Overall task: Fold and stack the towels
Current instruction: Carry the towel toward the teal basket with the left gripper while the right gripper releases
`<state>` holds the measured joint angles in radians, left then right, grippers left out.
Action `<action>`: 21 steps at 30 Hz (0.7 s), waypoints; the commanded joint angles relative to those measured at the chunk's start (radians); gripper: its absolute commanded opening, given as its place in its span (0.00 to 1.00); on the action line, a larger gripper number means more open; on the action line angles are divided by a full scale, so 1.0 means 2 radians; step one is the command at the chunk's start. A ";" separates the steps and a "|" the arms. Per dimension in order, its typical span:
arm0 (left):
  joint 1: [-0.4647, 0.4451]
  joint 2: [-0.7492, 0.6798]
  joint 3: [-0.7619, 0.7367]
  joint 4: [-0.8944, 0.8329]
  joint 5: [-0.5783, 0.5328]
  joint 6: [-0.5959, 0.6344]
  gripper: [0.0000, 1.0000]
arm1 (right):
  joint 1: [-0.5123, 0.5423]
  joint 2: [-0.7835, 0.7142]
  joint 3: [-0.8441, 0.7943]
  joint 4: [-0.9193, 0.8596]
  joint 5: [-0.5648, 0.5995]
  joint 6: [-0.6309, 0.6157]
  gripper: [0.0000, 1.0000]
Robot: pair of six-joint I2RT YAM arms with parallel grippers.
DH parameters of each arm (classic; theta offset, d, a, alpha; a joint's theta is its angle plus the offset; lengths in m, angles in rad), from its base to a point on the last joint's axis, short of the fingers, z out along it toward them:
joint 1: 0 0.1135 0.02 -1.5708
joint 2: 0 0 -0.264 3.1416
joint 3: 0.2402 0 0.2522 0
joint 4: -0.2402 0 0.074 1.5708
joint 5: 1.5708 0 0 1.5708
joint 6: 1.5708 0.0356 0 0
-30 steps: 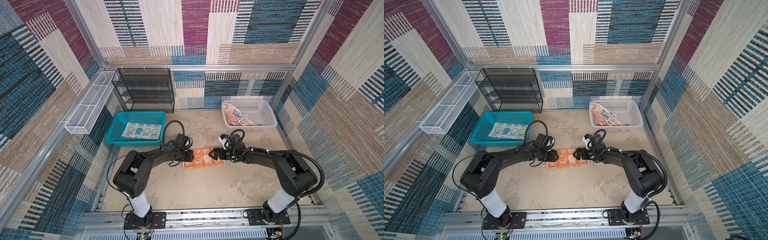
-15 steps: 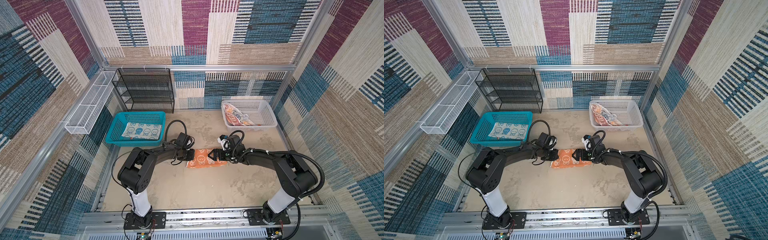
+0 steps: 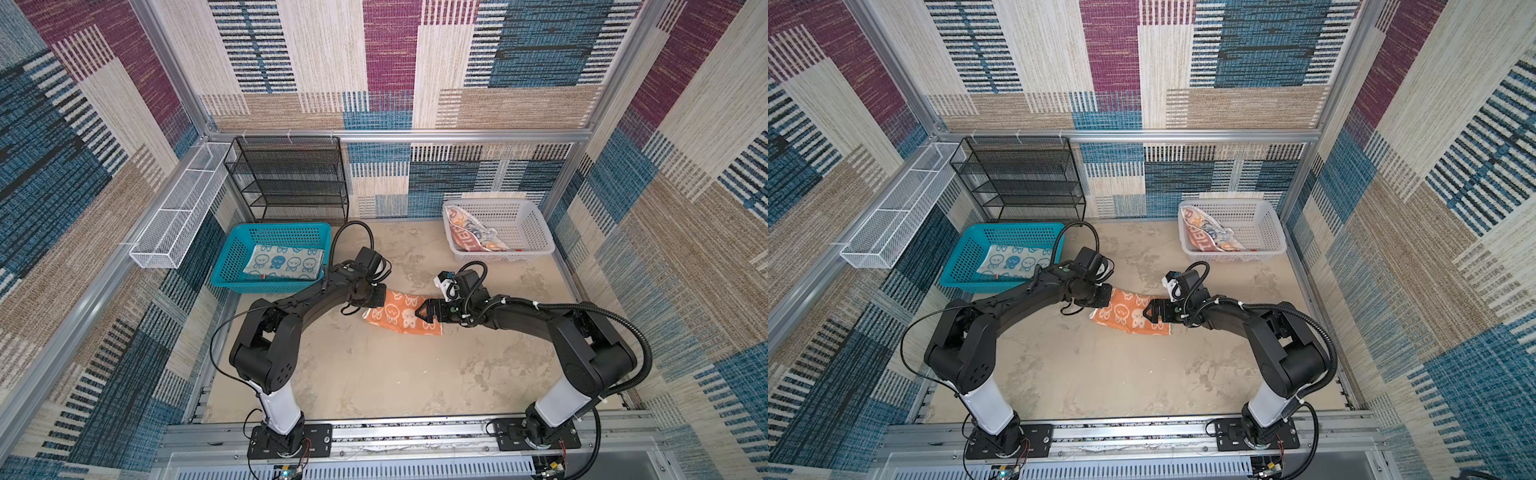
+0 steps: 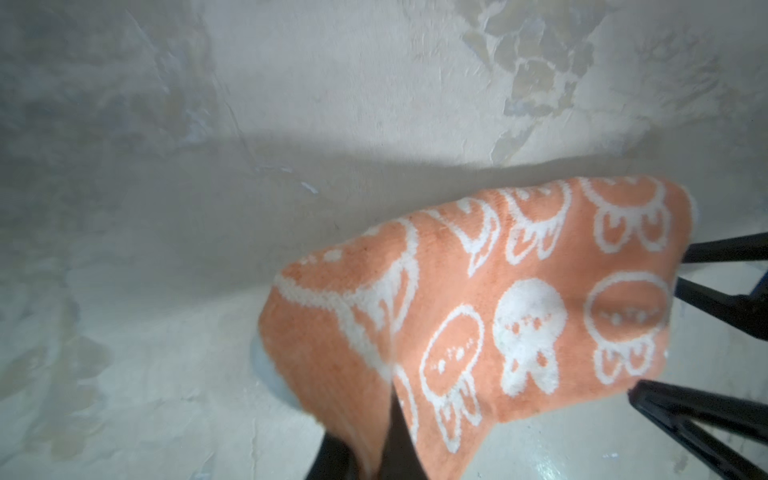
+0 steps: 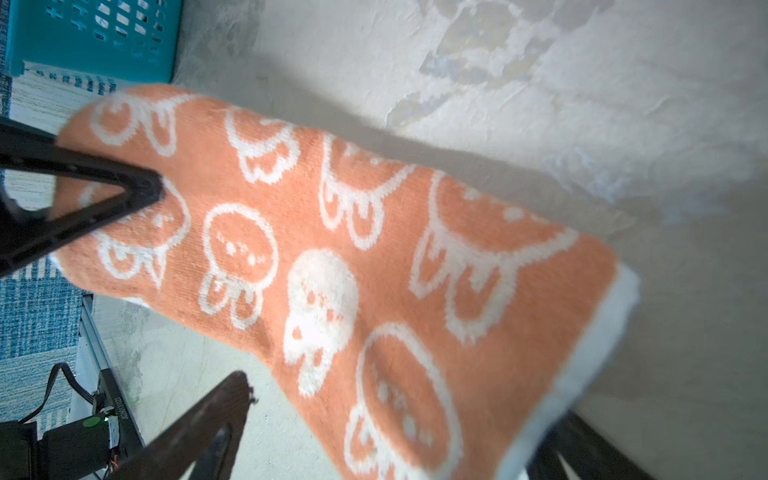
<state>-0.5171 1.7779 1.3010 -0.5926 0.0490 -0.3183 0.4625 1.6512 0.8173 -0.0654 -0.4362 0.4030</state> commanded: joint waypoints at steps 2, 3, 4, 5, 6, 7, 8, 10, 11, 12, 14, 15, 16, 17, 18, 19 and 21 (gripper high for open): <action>0.001 0.027 0.080 -0.119 -0.081 0.052 0.00 | 0.000 0.005 0.031 -0.020 0.008 -0.009 0.99; 0.002 0.034 0.099 -0.137 -0.096 0.059 0.00 | 0.000 0.007 0.039 -0.023 0.007 -0.011 0.99; 0.002 0.038 0.120 -0.154 -0.111 0.071 0.00 | 0.001 0.009 0.051 -0.027 0.006 -0.013 0.99; 0.004 0.042 0.141 -0.170 -0.121 0.084 0.00 | 0.002 0.012 0.063 -0.030 0.006 -0.016 0.99; 0.007 0.044 0.157 -0.182 -0.130 0.094 0.00 | 0.002 0.014 0.073 -0.033 0.008 -0.018 0.99; 0.013 0.046 0.177 -0.195 -0.136 0.103 0.00 | 0.003 0.018 0.084 -0.037 0.010 -0.019 0.99; 0.019 0.046 0.196 -0.207 -0.142 0.114 0.00 | 0.005 0.023 0.096 -0.040 0.011 -0.022 0.99; 0.034 0.045 0.228 -0.225 -0.150 0.136 0.00 | 0.009 0.030 0.115 -0.042 0.011 -0.025 0.99; 0.043 0.044 0.244 -0.232 -0.150 0.153 0.00 | 0.012 0.034 0.126 -0.043 0.011 -0.026 0.99; 0.050 0.043 0.256 -0.236 -0.158 0.169 0.00 | 0.014 0.037 0.134 -0.043 0.010 -0.025 0.99; 0.067 0.045 0.282 -0.240 -0.193 0.205 0.00 | 0.019 0.047 0.153 -0.045 0.007 -0.024 0.99; 0.077 0.050 0.295 -0.242 -0.211 0.219 0.00 | 0.023 0.054 0.164 -0.047 0.006 -0.025 0.99; 0.088 0.055 0.307 -0.243 -0.223 0.227 0.00 | 0.025 0.060 0.175 -0.050 0.006 -0.027 0.99; 0.101 0.062 0.321 -0.247 -0.227 0.232 0.00 | 0.029 0.068 0.187 -0.054 0.006 -0.028 0.99; 0.115 0.066 0.333 -0.249 -0.226 0.231 0.00 | 0.033 0.075 0.199 -0.058 0.007 -0.030 0.99; 0.127 0.068 0.341 -0.248 -0.225 0.231 0.00 | 0.035 0.081 0.207 -0.061 0.007 -0.031 0.99; 0.146 0.078 0.362 -0.245 -0.227 0.238 0.00 | 0.043 0.094 0.228 -0.070 0.008 -0.033 0.99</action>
<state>-0.2573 1.9202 1.9820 -1.0557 -0.3542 0.0906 0.5335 1.8160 1.2324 -0.1814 -0.4259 0.3523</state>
